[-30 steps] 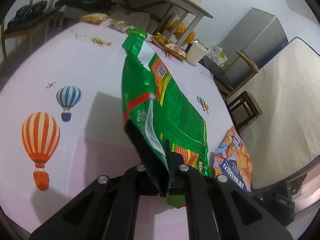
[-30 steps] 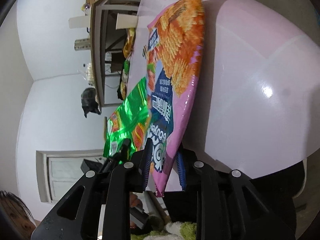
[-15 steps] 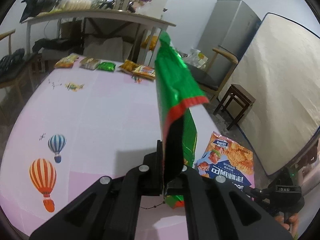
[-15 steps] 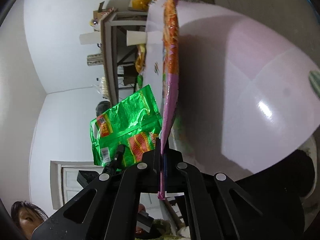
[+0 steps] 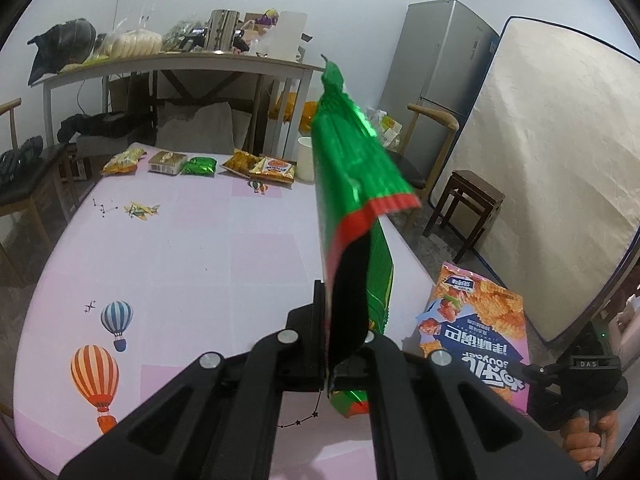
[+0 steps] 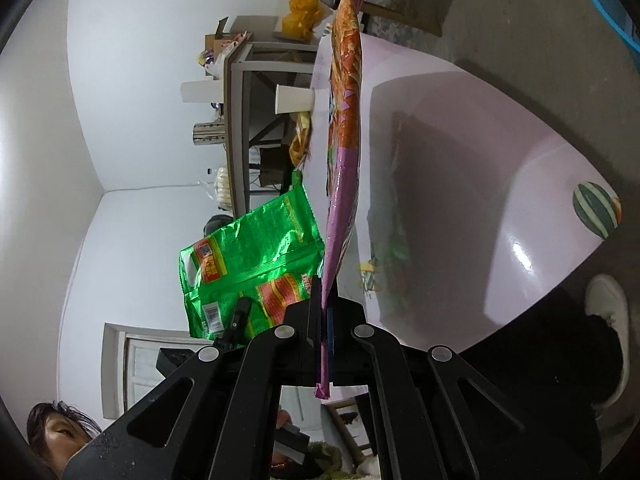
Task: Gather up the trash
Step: 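Lift both bags and carry them toward the wastebasket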
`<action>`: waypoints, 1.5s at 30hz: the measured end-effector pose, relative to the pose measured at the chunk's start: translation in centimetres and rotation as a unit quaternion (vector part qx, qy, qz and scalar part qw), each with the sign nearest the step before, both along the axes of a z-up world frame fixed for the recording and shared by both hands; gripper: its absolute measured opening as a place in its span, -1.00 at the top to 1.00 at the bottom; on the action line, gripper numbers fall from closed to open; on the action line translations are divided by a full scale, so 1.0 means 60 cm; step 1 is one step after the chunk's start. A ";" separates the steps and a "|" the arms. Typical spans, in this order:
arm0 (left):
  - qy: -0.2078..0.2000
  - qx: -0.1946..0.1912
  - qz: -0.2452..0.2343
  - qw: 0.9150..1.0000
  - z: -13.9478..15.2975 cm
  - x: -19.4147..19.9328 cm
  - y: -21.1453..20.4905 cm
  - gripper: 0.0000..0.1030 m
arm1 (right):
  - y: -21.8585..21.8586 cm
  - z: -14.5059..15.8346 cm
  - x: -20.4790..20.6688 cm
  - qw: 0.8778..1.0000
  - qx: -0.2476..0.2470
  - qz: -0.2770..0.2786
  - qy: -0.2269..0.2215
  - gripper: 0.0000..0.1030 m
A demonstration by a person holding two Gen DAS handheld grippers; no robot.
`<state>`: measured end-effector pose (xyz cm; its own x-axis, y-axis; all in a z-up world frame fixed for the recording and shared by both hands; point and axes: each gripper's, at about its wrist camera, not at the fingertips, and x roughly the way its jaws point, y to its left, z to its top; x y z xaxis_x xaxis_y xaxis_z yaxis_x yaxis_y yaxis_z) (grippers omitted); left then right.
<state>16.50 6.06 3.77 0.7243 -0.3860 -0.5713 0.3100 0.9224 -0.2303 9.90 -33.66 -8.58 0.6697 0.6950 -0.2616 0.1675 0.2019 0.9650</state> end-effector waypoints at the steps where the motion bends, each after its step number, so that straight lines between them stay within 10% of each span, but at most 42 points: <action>1: -0.003 0.001 0.001 1.000 0.001 -0.001 0.000 1.00 | 0.000 0.000 -0.001 1.000 0.000 0.001 0.000 0.99; 45: -0.042 -0.008 -0.054 0.998 0.021 -0.013 -0.037 1.00 | -0.008 0.005 -0.027 0.999 0.011 -0.032 -0.019 0.99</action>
<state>15.72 3.84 5.04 0.7229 -0.4740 -0.5028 0.4271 0.8785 -0.2142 8.30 -34.15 -8.30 0.7223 0.6554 -0.2206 0.1426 0.1710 0.9749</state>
